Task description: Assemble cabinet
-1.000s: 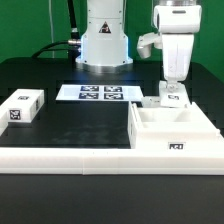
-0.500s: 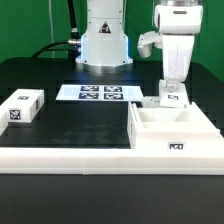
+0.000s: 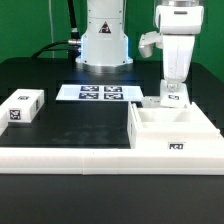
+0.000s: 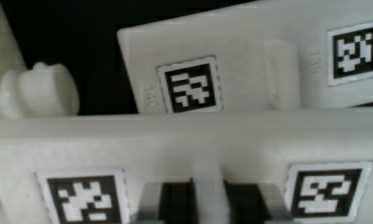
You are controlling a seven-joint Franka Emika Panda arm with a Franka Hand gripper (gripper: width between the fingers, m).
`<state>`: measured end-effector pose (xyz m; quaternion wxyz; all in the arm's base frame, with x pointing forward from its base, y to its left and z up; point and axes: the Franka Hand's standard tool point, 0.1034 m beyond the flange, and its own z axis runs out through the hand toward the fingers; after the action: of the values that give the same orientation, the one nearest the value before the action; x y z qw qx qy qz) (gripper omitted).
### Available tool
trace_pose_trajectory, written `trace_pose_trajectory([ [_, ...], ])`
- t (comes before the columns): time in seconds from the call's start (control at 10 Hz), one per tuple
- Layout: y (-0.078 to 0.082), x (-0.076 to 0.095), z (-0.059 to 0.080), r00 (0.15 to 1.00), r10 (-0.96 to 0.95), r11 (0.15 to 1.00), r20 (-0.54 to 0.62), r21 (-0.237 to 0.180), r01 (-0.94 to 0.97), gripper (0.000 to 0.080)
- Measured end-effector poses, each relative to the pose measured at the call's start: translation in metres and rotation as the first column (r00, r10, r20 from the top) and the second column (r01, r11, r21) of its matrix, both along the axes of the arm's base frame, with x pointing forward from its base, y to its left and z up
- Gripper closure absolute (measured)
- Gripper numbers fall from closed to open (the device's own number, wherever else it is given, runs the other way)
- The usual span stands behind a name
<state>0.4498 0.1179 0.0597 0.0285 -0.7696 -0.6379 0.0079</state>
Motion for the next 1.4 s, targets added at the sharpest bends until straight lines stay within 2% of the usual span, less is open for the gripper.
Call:
trace_pose_trajectory([
  [0.4, -0.0013, 0.0069, 0.0085, 1.000, 0.012, 1.000, 0.021, -0.003, -0.012, 0.0729],
  [0.7, -0.0060, 0.0055, 0.0016, 1.000, 0.000, 1.000, 0.009, -0.001, 0.000, 0.0729],
  [1.4, -0.0068, 0.0084, 0.0007, 1.000, -0.005, 1.000, 0.011, 0.002, 0.005, 0.0729],
])
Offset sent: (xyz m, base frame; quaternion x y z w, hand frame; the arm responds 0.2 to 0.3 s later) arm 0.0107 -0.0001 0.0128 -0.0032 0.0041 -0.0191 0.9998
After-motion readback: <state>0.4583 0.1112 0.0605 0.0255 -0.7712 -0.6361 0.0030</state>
